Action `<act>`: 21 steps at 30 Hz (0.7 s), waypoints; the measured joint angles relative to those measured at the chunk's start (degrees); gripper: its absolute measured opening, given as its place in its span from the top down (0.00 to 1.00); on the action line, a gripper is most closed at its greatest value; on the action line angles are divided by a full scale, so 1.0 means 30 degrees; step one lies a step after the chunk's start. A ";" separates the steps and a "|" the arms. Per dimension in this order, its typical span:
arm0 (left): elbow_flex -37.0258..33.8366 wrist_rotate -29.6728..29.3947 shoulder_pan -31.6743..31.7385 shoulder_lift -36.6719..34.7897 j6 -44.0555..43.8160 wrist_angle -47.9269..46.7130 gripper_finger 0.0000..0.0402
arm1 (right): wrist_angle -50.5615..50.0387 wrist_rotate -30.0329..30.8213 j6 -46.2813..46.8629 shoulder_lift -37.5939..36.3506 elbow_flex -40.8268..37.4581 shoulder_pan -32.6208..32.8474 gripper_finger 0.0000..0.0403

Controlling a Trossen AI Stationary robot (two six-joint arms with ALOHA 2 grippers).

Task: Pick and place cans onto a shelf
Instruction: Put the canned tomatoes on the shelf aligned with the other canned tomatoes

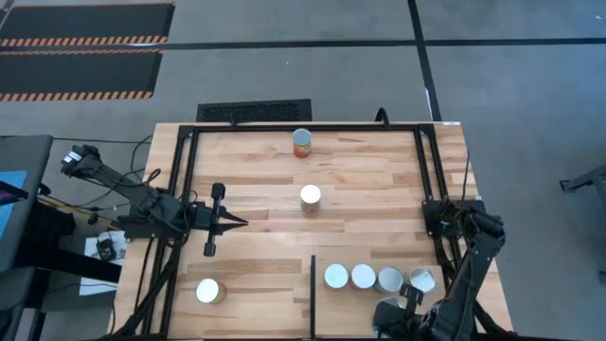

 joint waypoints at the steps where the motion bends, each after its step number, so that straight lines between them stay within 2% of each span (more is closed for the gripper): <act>1: 0.0000 -0.0009 0.0007 0.0000 -0.0021 -0.0023 0.98 | 0.0025 -0.0021 -0.0078 0.0000 -0.0037 -0.0088 1.00; 14: 0.0007 -0.0204 0.0000 0.0000 -0.0037 -0.0231 0.98 | 0.0069 -0.0661 -0.0512 0.0015 -0.0895 -0.0426 0.99; 21: 0.0004 -0.0198 0.0002 0.0000 -0.0044 -0.0231 0.98 | 0.0213 -0.1085 -0.0551 0.0029 -0.0895 -0.0676 0.91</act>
